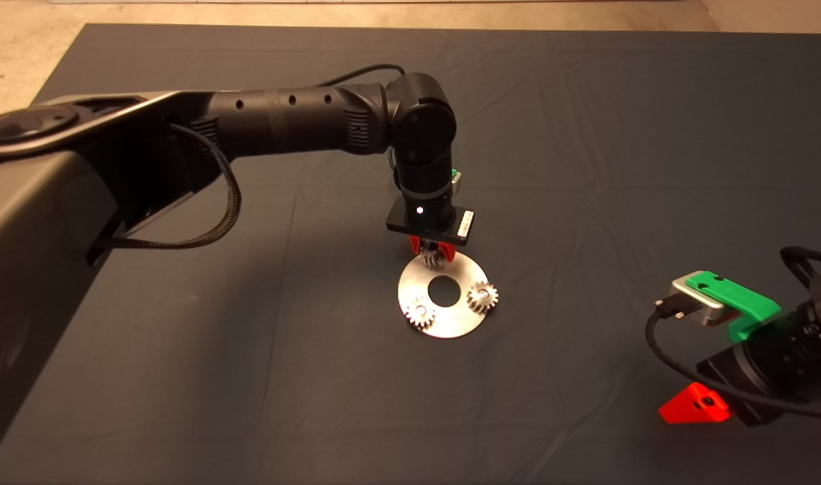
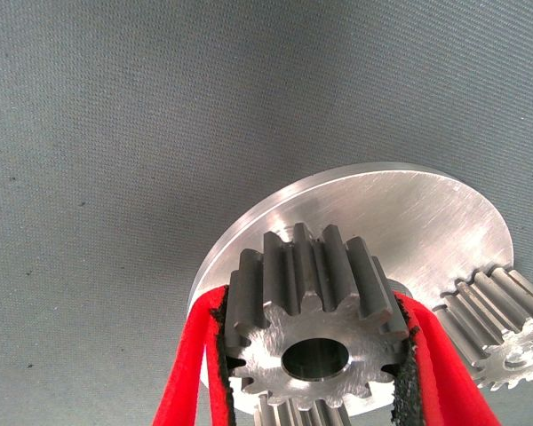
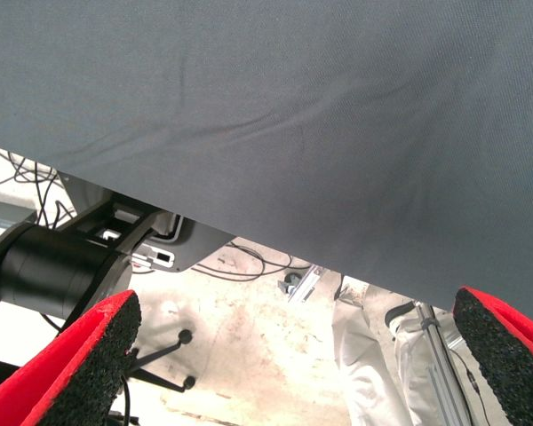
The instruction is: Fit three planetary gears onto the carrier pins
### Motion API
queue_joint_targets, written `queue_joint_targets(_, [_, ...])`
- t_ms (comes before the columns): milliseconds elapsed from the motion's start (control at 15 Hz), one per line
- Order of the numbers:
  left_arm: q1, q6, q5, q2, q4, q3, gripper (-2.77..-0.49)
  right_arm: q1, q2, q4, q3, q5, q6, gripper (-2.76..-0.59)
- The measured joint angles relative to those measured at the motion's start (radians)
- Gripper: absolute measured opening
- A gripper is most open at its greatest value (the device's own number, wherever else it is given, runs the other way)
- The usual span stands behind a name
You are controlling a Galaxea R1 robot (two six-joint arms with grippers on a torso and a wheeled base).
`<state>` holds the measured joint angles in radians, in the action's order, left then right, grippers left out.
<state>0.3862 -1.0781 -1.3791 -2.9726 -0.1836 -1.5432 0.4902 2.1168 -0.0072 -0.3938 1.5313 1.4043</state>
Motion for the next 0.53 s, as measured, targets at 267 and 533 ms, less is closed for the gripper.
queue_joint_targets(267, [0.000,0.002,0.000,0.000,0.000,0.000,-2.53,0.000,0.000,0.000,0.000,0.000,0.000,-0.74])
queue_joint_targets(533, [0.001,0.002,0.000,0.000,0.000,0.001,-2.41,0.000,0.000,0.000,0.000,0.000,0.000,-0.74])
